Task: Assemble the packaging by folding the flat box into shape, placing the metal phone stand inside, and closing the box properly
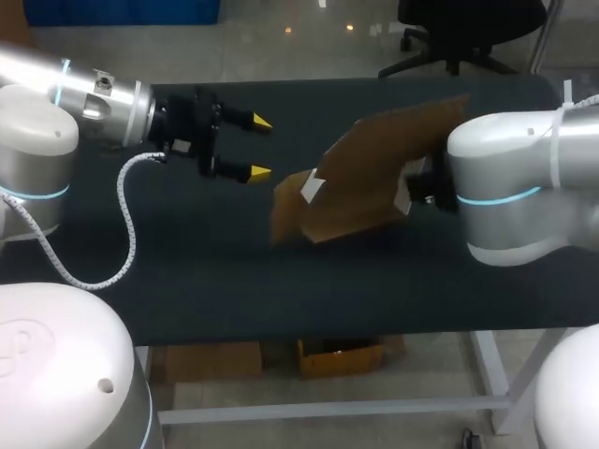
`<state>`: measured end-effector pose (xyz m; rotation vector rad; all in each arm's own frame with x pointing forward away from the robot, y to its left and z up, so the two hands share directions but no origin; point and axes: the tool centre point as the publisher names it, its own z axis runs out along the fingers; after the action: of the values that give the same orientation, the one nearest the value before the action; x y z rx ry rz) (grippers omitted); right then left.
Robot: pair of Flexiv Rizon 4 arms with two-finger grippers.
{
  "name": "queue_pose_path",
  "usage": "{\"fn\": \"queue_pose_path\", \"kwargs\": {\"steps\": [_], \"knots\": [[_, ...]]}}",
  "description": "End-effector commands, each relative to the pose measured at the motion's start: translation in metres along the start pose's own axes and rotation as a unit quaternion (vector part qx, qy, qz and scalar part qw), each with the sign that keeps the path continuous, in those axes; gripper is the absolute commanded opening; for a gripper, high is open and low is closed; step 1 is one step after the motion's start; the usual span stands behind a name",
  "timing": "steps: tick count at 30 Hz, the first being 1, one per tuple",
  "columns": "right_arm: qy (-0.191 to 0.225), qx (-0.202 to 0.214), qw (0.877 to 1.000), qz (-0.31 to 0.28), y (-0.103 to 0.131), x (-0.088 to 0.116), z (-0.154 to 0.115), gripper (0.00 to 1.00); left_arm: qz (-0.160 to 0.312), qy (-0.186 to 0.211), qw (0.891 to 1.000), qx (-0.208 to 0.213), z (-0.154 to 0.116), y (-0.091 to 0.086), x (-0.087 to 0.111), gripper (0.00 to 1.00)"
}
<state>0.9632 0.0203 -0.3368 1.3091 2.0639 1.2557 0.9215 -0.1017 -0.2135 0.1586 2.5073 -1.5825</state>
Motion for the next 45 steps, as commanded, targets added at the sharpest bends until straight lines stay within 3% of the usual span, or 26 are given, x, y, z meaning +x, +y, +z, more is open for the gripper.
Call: {"fn": "queue_pose_path", "kwargs": {"steps": [1, 9, 17, 21, 38, 41, 45], "knots": [[0.053, 0.066, 0.996, 0.002, 0.007, -0.004, -0.005, 0.0, 0.0, 0.006, 1.0, -0.008, -0.006, -0.002, 0.001, 1.0], [0.074, 0.096, 0.993, 0.005, 0.005, -0.008, -0.007, 0.0, 0.003, 0.045, 0.999, -0.031, -0.016, -0.003, -0.003, 1.0], [0.089, 0.182, 0.979, -0.02, 0.005, -0.007, -0.01, 0.0, 0.001, 0.058, 0.996, -0.067, -0.027, 0.002, -0.006, 1.0], [0.118, 0.186, 0.975, -0.028, 0.006, -0.011, -0.024, 0.0, -0.011, 0.067, 0.994, -0.082, -0.033, 0.004, -0.01, 1.0], [0.118, 0.186, 0.975, -0.028, 0.006, -0.011, -0.024, 0.0, -0.011, 0.067, 0.994, -0.082, -0.033, 0.004, -0.01, 1.0], [0.108, 0.22, 0.97, -0.012, 0.006, -0.013, -0.022, 0.0, -0.013, 0.058, 0.995, -0.081, -0.032, 0.007, -0.012, 1.0], [0.075, 0.268, 0.96, 0.005, 0.006, -0.024, -0.028, 0.0, -0.006, 0.024, 0.991, -0.131, -0.031, 0.012, -0.012, 1.0]]}}
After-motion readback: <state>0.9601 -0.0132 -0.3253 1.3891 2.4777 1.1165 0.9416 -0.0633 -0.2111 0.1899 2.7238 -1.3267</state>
